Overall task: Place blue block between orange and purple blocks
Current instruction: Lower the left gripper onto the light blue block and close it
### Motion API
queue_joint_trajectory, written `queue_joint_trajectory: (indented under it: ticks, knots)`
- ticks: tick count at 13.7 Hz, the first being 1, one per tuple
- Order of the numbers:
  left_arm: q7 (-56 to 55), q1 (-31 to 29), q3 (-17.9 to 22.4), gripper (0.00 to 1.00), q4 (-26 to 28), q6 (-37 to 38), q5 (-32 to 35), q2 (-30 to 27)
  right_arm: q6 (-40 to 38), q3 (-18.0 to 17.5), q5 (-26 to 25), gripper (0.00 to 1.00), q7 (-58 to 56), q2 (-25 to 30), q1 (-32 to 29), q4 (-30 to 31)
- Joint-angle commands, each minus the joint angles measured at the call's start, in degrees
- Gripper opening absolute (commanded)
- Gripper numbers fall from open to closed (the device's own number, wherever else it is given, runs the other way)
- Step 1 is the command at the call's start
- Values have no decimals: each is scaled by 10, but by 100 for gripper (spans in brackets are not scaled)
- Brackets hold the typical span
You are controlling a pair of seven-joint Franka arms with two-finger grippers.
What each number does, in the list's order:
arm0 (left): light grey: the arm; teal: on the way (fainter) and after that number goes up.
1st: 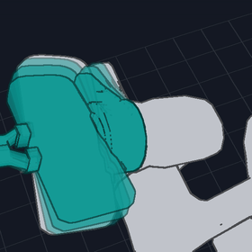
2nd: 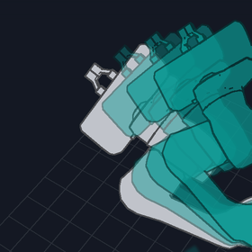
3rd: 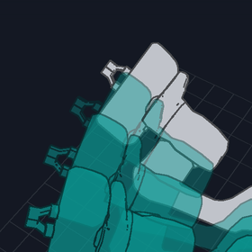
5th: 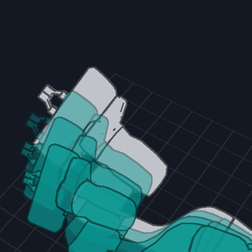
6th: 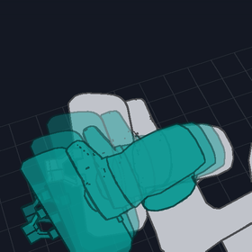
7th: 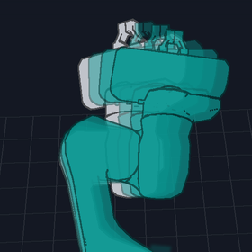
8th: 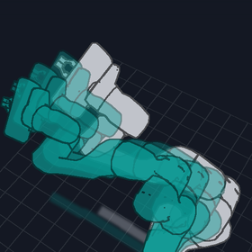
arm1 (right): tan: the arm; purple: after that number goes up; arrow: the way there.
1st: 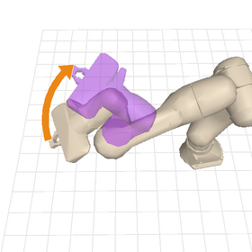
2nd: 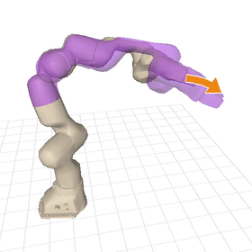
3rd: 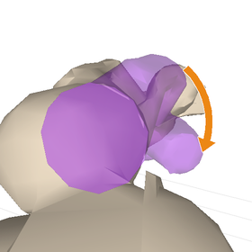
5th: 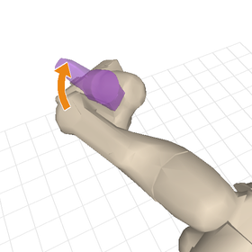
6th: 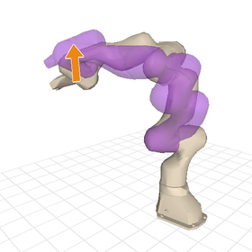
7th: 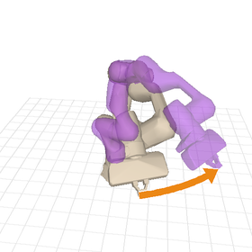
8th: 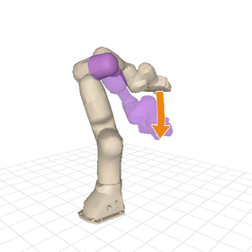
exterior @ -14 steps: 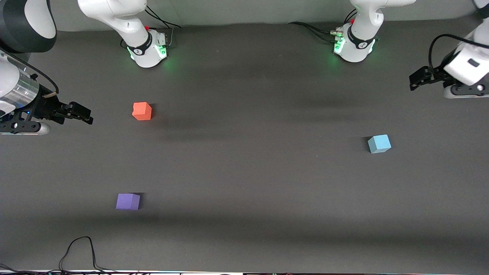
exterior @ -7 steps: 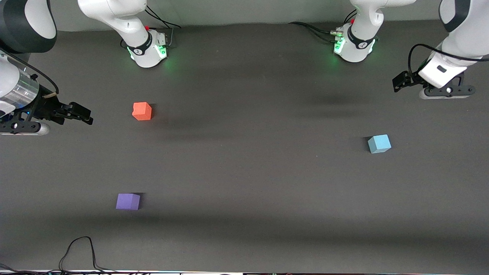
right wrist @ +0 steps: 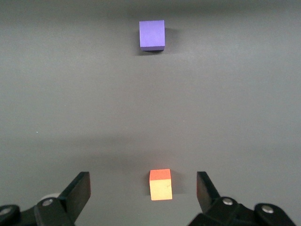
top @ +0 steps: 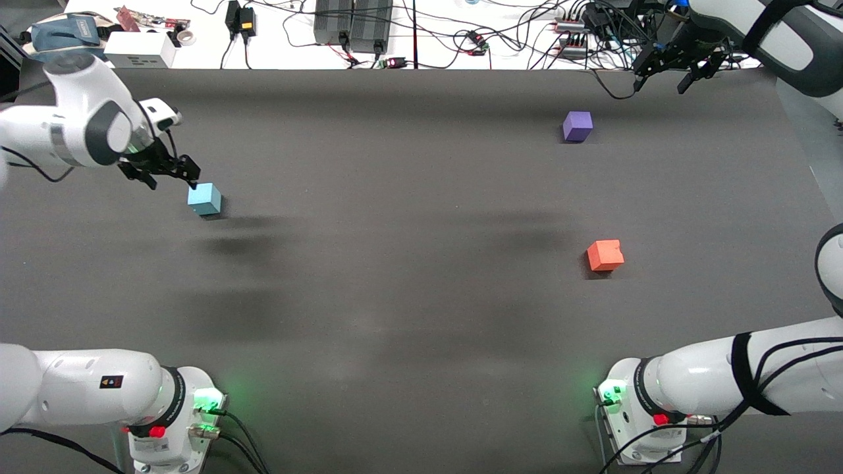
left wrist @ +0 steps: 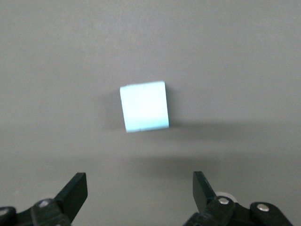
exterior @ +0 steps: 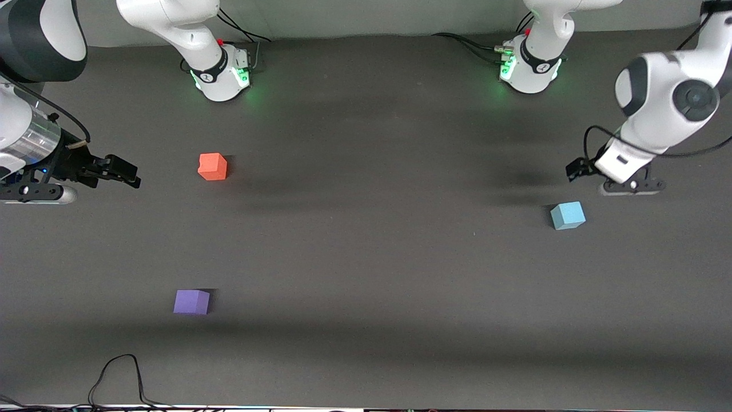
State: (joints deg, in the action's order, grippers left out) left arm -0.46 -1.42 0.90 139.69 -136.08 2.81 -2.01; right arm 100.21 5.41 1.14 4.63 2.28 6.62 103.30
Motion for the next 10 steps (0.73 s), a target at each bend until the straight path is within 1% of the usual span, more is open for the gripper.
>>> queue_joint_trajectory:
  ticks: [1,4,6,10]
  knots:
    - [4,-6,-1,100,-20,-59,3,67,7,4,-3,100,-11,4,5,3]
    - [5,-6,-1,100,-35,-118,3,130,7,4,-3,100,-11,4,5,3]
    - [6,-7,-1,100,-57,-124,3,163,7,4,-3,100,-12,4,5,3]
    - [6,-10,-1,99,-78,-148,0,203,7,4,-3,100,-12,4,5,5]
